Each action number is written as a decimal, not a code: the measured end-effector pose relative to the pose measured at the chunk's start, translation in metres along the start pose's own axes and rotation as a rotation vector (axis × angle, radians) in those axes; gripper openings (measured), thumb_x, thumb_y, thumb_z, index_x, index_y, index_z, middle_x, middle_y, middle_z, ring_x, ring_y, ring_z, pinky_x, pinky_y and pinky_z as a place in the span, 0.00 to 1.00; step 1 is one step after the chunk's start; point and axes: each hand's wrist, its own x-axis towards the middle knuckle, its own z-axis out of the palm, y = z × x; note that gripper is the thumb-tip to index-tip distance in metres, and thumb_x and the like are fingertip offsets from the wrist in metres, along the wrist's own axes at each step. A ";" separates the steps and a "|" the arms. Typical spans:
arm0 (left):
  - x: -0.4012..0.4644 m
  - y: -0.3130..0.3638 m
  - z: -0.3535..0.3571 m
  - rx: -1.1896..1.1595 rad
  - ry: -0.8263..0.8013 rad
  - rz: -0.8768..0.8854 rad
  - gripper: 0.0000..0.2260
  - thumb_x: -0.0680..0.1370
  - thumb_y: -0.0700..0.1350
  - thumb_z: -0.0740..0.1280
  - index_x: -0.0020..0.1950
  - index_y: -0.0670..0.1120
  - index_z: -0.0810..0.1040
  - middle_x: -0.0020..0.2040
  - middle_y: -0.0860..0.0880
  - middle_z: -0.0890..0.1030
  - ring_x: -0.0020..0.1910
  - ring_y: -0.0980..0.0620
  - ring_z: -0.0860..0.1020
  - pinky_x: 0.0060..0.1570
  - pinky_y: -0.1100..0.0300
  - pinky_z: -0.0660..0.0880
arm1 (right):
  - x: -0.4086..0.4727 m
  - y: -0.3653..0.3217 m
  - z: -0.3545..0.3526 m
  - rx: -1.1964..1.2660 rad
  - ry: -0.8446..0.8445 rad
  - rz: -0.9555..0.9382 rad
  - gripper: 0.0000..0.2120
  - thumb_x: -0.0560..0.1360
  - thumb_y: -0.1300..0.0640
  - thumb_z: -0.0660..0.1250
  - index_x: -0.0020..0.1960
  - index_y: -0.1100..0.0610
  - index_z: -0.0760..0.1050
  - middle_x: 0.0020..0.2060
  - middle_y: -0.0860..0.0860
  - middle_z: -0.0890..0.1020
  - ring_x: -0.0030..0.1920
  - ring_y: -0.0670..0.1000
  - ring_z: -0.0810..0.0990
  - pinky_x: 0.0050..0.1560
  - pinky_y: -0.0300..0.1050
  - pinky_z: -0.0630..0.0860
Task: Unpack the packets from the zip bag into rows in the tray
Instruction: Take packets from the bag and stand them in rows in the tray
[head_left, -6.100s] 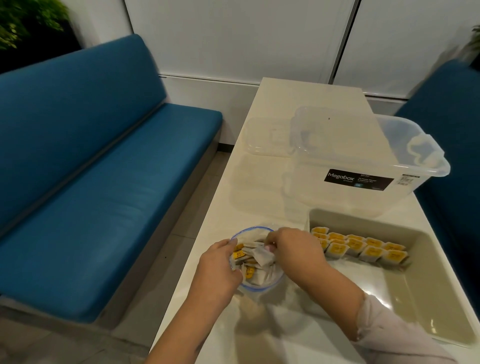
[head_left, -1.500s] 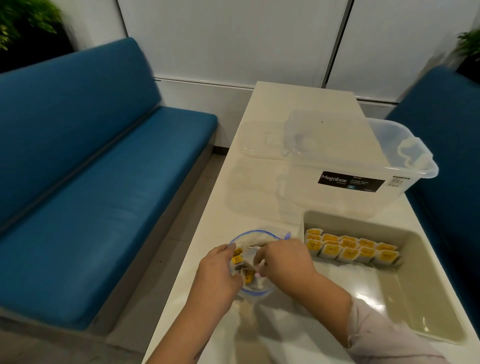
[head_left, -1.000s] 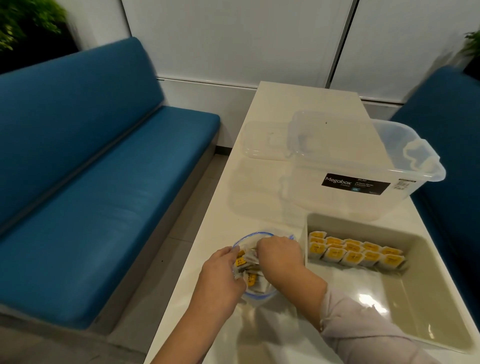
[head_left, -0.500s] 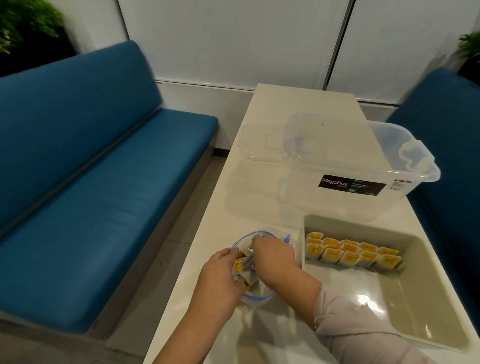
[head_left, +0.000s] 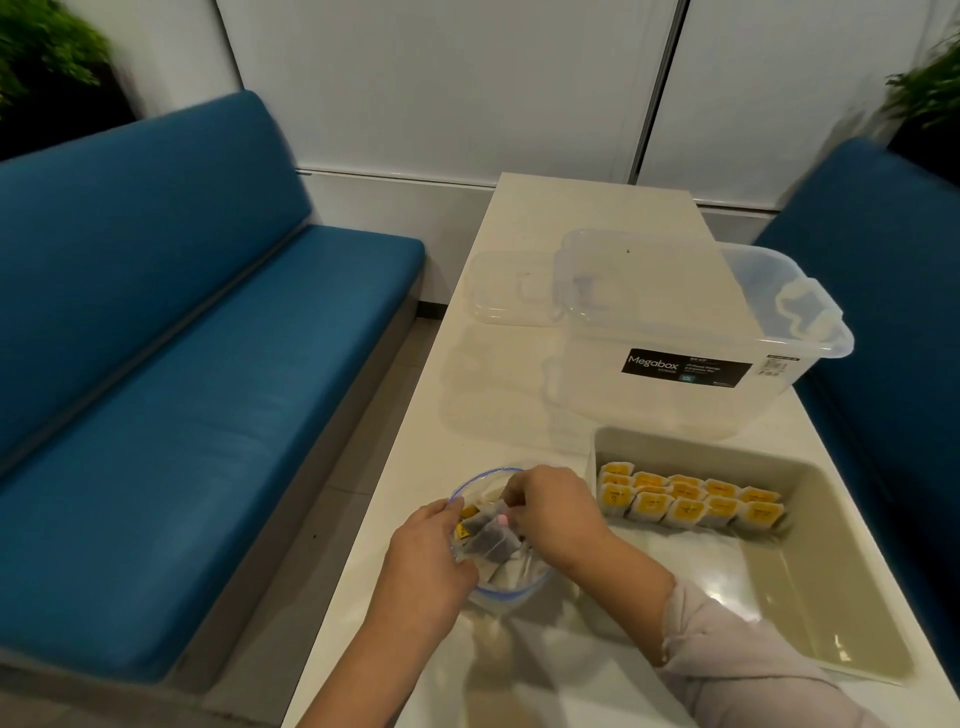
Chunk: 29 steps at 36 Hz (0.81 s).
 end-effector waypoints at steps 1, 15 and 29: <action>0.000 0.000 0.000 -0.002 0.000 0.001 0.29 0.71 0.37 0.67 0.71 0.48 0.67 0.69 0.53 0.69 0.66 0.56 0.69 0.54 0.76 0.59 | -0.001 0.000 -0.001 0.019 0.013 0.004 0.09 0.73 0.53 0.69 0.51 0.52 0.82 0.48 0.52 0.83 0.50 0.54 0.80 0.47 0.41 0.73; 0.002 0.001 -0.002 0.002 -0.004 -0.014 0.28 0.71 0.38 0.68 0.71 0.47 0.67 0.68 0.53 0.70 0.63 0.56 0.71 0.53 0.76 0.61 | -0.019 0.006 -0.046 0.169 0.058 -0.024 0.06 0.71 0.47 0.71 0.47 0.46 0.82 0.43 0.45 0.85 0.47 0.45 0.81 0.47 0.40 0.74; 0.002 0.005 0.000 0.021 0.022 -0.050 0.28 0.70 0.37 0.69 0.70 0.46 0.69 0.65 0.50 0.75 0.60 0.52 0.75 0.60 0.63 0.69 | -0.058 0.057 -0.111 0.032 0.147 0.013 0.08 0.73 0.58 0.69 0.49 0.46 0.76 0.37 0.41 0.79 0.42 0.46 0.77 0.46 0.43 0.74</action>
